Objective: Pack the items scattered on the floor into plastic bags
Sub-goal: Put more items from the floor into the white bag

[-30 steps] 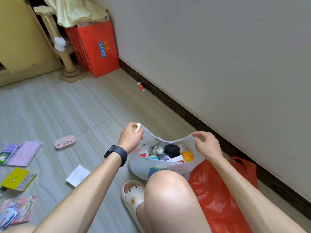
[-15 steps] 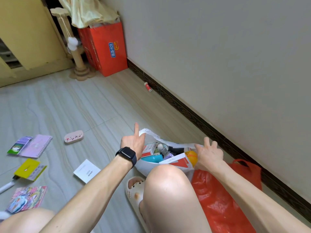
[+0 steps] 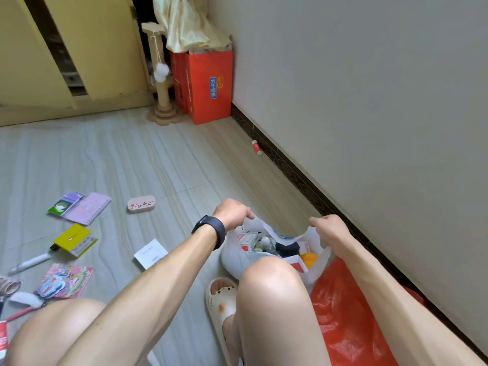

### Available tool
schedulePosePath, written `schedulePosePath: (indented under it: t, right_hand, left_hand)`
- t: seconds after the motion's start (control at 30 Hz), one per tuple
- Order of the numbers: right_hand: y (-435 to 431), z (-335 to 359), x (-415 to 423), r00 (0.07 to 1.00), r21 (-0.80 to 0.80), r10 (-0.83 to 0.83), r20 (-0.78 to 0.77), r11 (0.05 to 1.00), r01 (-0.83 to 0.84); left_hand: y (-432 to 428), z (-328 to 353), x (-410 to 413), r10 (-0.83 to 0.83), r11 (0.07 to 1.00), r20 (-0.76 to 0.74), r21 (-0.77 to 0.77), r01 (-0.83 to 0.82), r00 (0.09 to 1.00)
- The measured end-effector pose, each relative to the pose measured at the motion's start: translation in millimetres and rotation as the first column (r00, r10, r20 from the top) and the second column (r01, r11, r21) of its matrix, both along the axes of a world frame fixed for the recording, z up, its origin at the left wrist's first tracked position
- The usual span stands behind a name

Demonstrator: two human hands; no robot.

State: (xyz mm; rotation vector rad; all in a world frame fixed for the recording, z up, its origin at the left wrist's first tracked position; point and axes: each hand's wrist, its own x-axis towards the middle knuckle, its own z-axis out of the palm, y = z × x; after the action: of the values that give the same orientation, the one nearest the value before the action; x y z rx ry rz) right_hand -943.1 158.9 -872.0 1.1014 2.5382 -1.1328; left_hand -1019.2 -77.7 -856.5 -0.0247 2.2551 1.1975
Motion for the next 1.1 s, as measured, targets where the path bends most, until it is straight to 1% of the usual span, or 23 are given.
schedulePosePath:
  t: [0.03,0.07,0.17,0.23,0.33,0.4,0.47,0.53,0.63,0.7,0.77,0.83,0.9,0.97,1.1]
  right_hand:
    - [-6,8,-8,0.997,-0.036,-0.042,-0.065,0.999,0.040]
    - [-12,14,-16,0.992,-0.076,-0.063,-0.106,0.996,0.056]
    - [-33,35,-35,0.978,-0.207,-0.058,-0.200,0.978,0.015]
    - [-51,52,-49,0.956,-0.273,-0.064,-0.286,0.962,-0.017]
    - [-89,77,-79,0.914,-0.384,-0.051,-0.403,0.916,-0.118]
    - [-125,91,-104,0.888,-0.427,-0.012,-0.460,0.880,-0.210]
    - [-167,99,-133,0.873,-0.465,0.057,-0.484,0.829,-0.312]
    - [-205,95,-166,0.872,-0.507,0.101,-0.480,0.778,-0.369]
    - [-253,78,-205,0.886,-0.562,0.142,-0.442,0.726,-0.397]
    - [-285,75,-222,0.901,-0.566,0.185,-0.391,0.723,-0.395]
    - [-315,90,-232,0.914,-0.543,0.256,-0.316,0.741,-0.395]
    - [-344,124,-239,0.915,-0.525,0.330,-0.231,0.750,-0.402]
    - [-369,174,-243,0.919,-0.533,0.364,-0.151,0.753,-0.386]
    - [-395,234,-246,0.904,-0.561,0.412,-0.115,0.724,-0.402]
    - [-448,358,-232,0.841,-0.601,0.536,-0.075,0.649,-0.467]
  left_hand:
    - [-1,3,-3,0.111,0.987,0.025,0.111,-0.113,0.993]
    - [-5,6,-6,0.209,0.958,0.063,0.189,-0.217,0.976]
    - [-27,24,-28,0.392,0.854,0.163,0.301,-0.425,0.905]
    - [-48,42,-45,0.450,0.808,0.177,0.336,-0.484,0.875]
    - [-86,75,-72,0.499,0.771,0.141,0.379,-0.512,0.855]
    - [-115,89,-93,0.550,0.738,0.109,0.401,-0.543,0.828]
    - [-147,94,-110,0.601,0.702,0.101,0.408,-0.584,0.793]
    - [-182,92,-126,0.625,0.680,0.111,0.409,-0.609,0.773]
    - [-239,82,-141,0.650,0.640,0.167,0.406,-0.652,0.742]
    - [-274,83,-138,0.689,0.593,0.217,0.381,-0.710,0.692]
    - [-304,99,-122,0.748,0.519,0.267,0.336,-0.786,0.608]
    - [-332,128,-103,0.816,0.417,0.304,0.279,-0.865,0.491]
    - [-357,170,-87,0.858,0.347,0.321,0.212,-0.914,0.400]
    - [-377,225,-74,0.857,0.335,0.351,0.177,-0.926,0.377]
    - [-400,348,-36,0.817,0.304,0.453,0.186,-0.934,0.356]
